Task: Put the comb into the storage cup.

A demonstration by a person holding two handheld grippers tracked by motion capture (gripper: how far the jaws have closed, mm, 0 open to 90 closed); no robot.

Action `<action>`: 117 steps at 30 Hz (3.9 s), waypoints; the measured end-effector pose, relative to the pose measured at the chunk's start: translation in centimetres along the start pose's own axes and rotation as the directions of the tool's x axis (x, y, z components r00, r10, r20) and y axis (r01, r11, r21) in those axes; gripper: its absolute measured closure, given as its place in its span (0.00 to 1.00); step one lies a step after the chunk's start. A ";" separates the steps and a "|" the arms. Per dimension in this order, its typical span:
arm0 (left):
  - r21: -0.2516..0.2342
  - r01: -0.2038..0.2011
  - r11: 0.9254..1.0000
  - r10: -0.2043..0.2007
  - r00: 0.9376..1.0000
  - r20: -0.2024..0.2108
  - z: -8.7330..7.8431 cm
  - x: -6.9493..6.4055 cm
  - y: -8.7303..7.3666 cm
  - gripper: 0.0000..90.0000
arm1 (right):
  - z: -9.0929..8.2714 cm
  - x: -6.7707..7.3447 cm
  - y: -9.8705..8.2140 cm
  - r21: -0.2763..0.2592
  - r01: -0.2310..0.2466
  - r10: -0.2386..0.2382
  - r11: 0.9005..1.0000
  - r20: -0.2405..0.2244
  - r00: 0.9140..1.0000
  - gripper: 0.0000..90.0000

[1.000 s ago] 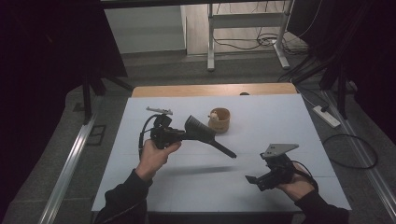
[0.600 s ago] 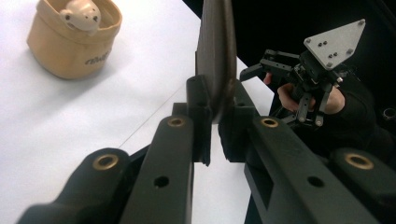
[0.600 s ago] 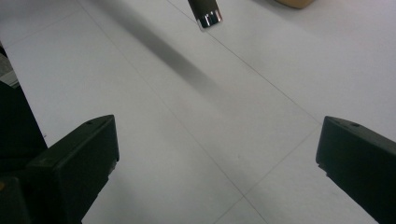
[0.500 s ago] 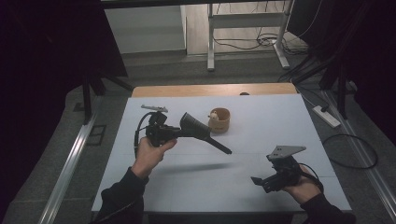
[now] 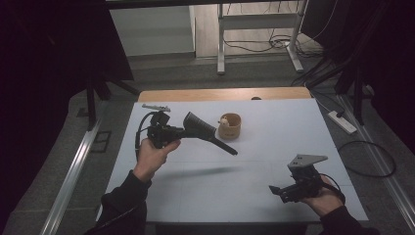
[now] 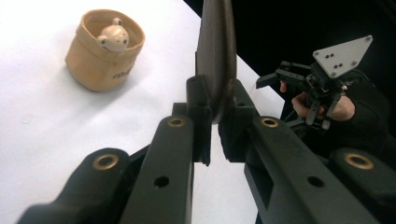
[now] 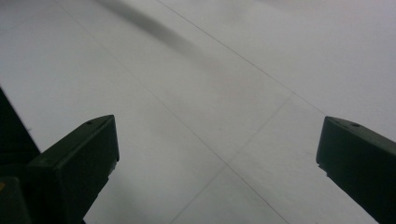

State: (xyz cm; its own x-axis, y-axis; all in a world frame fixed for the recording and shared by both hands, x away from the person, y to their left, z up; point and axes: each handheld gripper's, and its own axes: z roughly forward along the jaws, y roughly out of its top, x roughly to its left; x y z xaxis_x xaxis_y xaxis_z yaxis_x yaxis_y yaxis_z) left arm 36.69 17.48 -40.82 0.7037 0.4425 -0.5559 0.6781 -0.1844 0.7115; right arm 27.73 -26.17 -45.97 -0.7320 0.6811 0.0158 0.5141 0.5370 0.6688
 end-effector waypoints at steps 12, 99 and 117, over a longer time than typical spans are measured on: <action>-0.020 0.003 1.000 -0.003 0.999 -0.036 -1.5 0.5 1.2 0.92 | -1.0 -0.7 -0.8 -0.002 -0.039 0.039 0.999 0.017 0.999 0.00; -0.060 0.026 0.998 -0.038 0.979 -0.200 -2.0 3.4 10.0 0.92 | -5.0 -1.7 -4.3 0.009 -0.187 0.184 0.982 0.143 0.972 0.01; -0.047 0.033 0.998 -0.042 0.978 -0.206 -0.1 4.4 10.0 0.92 | -5.0 -1.7 -4.3 0.017 -0.185 0.180 0.983 0.140 0.974 0.01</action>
State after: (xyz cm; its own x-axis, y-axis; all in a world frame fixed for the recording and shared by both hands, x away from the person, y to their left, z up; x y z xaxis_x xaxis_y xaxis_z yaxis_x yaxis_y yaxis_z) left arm 46.53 17.70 -36.05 0.6155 0.6211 -0.4852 0.6904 -0.1280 0.7120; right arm 24.59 -32.13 -45.15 -0.5571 0.8298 0.0317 0.6479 0.4104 0.6417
